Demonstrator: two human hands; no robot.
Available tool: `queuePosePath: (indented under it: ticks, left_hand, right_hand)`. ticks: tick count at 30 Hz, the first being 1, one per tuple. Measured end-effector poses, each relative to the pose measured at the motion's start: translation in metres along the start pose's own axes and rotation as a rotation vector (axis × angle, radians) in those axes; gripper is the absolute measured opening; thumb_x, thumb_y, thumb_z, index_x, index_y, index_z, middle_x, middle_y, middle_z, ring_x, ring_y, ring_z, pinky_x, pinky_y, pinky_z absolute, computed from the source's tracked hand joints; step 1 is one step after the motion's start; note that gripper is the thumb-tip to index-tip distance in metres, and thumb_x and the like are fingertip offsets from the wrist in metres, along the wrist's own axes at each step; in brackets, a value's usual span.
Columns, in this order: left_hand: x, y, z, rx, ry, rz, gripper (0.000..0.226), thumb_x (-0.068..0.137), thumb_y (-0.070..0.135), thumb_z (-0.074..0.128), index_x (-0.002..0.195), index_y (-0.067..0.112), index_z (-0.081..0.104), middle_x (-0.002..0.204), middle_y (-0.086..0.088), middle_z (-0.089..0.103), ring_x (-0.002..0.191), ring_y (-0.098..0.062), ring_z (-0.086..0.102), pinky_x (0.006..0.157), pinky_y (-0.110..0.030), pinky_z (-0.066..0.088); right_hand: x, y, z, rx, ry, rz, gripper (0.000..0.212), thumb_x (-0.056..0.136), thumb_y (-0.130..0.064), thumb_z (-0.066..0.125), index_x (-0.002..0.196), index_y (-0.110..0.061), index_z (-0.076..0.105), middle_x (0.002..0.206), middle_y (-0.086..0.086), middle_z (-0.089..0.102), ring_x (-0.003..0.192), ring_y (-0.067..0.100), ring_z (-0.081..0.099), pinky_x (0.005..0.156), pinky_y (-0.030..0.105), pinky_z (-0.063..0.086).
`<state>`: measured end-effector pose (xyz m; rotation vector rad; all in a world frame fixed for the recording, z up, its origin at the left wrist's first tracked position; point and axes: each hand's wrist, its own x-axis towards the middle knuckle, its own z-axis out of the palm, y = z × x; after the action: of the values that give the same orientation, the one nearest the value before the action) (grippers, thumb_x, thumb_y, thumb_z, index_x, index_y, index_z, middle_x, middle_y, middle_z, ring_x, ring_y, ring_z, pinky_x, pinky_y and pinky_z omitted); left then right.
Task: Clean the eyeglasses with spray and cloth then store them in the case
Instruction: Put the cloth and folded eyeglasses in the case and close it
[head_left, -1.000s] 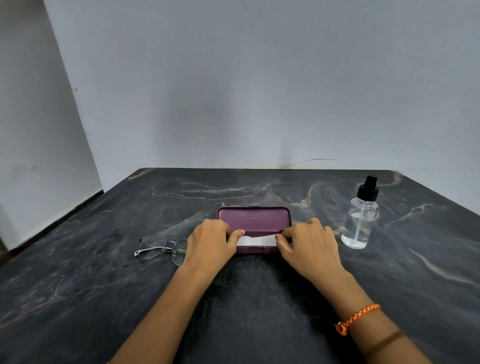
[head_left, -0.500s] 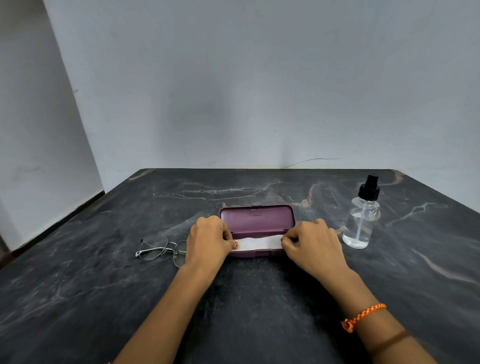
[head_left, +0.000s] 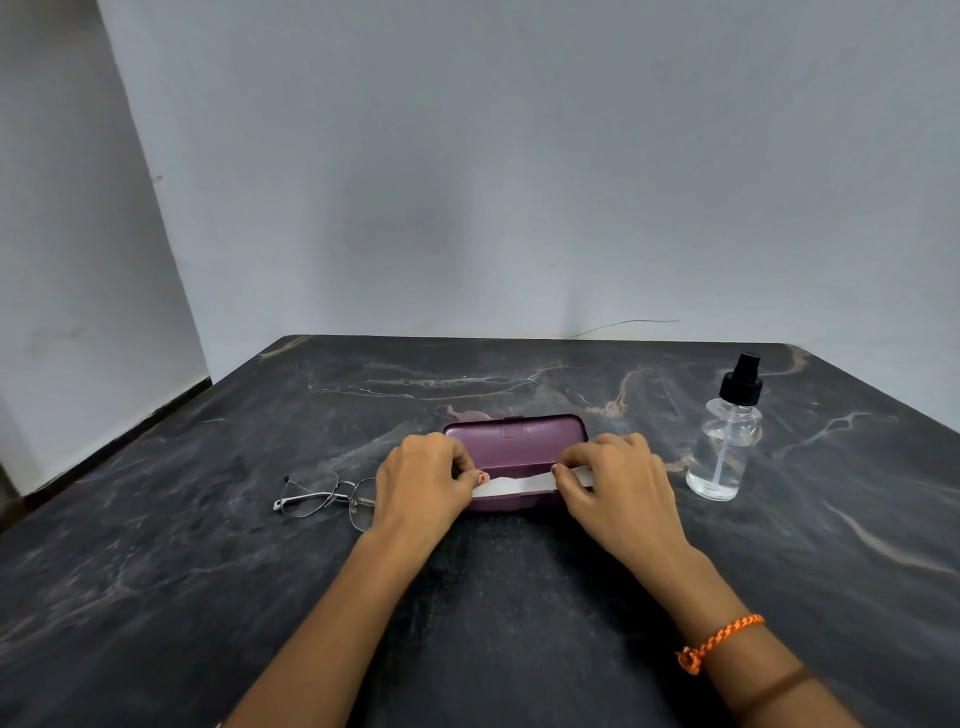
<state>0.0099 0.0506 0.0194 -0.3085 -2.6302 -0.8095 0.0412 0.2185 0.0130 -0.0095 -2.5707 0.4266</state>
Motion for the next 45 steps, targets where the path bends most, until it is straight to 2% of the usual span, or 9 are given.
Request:
queuePosePath:
  ticks: [9,15,19,22,27,30,36,41,45]
  left_hand:
    - [0.002,-0.002,-0.001,-0.024,0.045,0.006,0.015,0.077,0.035,0.066,0.078,0.021,0.071,0.08,0.0,0.072,0.079,-0.017,0.065,0.065,-0.028,0.047]
    - [0.006,-0.008,-0.01,-0.057,0.153,-0.009,0.01,0.078,0.028,0.065,0.085,0.022,0.069,0.087,0.001,0.072,0.085,-0.019,0.064,0.066,-0.028,0.044]
    - [0.011,-0.02,-0.026,-0.051,0.251,-0.097,0.016,0.079,0.026,0.064,0.094,0.022,0.067,0.093,0.001,0.073,0.093,-0.023,0.063,0.073,-0.03,0.045]
    - [0.015,-0.039,-0.038,0.004,0.28,-0.248,0.017,0.079,0.027,0.064,0.095,0.02,0.067,0.1,-0.004,0.071,0.098,-0.027,0.061,0.076,-0.032,0.044]
    - [0.015,-0.061,-0.049,0.064,0.161,-0.504,0.02,0.081,0.025,0.064,0.097,0.014,0.065,0.11,-0.015,0.065,0.107,-0.036,0.055,0.083,-0.041,0.045]
    - [0.014,-0.068,-0.051,0.088,0.095,-0.602,0.022,0.084,0.025,0.059,0.101,0.012,0.065,0.114,-0.019,0.061,0.11,-0.039,0.052,0.084,-0.042,0.043]
    - [0.012,-0.076,-0.055,0.063,0.103,-0.697,0.025,0.089,0.018,0.048,0.107,0.004,0.059,0.116,-0.023,0.056,0.106,-0.041,0.052,0.074,-0.038,0.036]
    - [0.012,-0.09,-0.063,0.014,0.103,-0.762,0.019,0.086,0.008,0.048,0.095,0.007,0.065,0.114,-0.02,0.059,0.103,-0.039,0.053,0.082,-0.041,0.042]
    - [0.012,-0.096,-0.066,-0.012,0.048,-0.771,0.028,0.084,0.002,0.052,0.067,0.022,0.064,0.11,-0.014,0.063,0.106,-0.033,0.054,0.083,-0.04,0.041]
  right_hand:
    - [-0.008,-0.019,0.006,0.101,0.124,-0.138,0.019,0.085,-0.027,0.057,0.095,-0.017,0.069,0.095,0.0,0.065,0.096,0.019,0.047,0.075,0.028,0.033]
    - [-0.019,-0.037,0.007,0.033,0.2,-0.256,0.011,0.072,-0.017,0.072,0.081,-0.012,0.07,0.081,0.005,0.068,0.082,0.028,0.06,0.063,0.036,0.044]
    - [-0.03,-0.054,0.013,-0.082,0.252,-0.515,0.016,0.076,-0.026,0.058,0.082,-0.015,0.069,0.088,0.002,0.069,0.089,0.027,0.062,0.077,0.033,0.041]
    - [-0.033,-0.061,0.017,-0.152,0.248,-0.645,0.024,0.078,-0.032,0.05,0.087,-0.018,0.068,0.097,-0.001,0.069,0.099,0.021,0.05,0.084,0.032,0.034]
    - [-0.029,-0.072,0.018,-0.187,0.164,-0.563,0.028,0.075,-0.037,0.05,0.087,-0.019,0.069,0.102,-0.002,0.068,0.098,0.021,0.062,0.083,0.03,0.035]
    - [-0.025,-0.08,0.023,-0.167,0.117,-0.516,0.024,0.069,-0.038,0.063,0.084,-0.02,0.068,0.104,-0.003,0.068,0.1,0.019,0.063,0.081,0.028,0.047]
    - [-0.019,-0.088,0.032,-0.18,0.077,-0.491,0.019,0.064,-0.032,0.064,0.08,-0.02,0.068,0.103,-0.004,0.067,0.103,0.019,0.061,0.081,0.026,0.05]
    - [-0.017,-0.086,0.036,-0.167,0.095,-0.478,0.014,0.063,-0.03,0.068,0.073,-0.022,0.068,0.097,-0.006,0.067,0.099,0.019,0.062,0.078,0.026,0.049]
    - [-0.016,-0.085,0.039,-0.164,0.109,-0.474,0.011,0.063,-0.032,0.071,0.07,-0.025,0.069,0.093,-0.008,0.067,0.098,0.018,0.063,0.077,0.024,0.048]
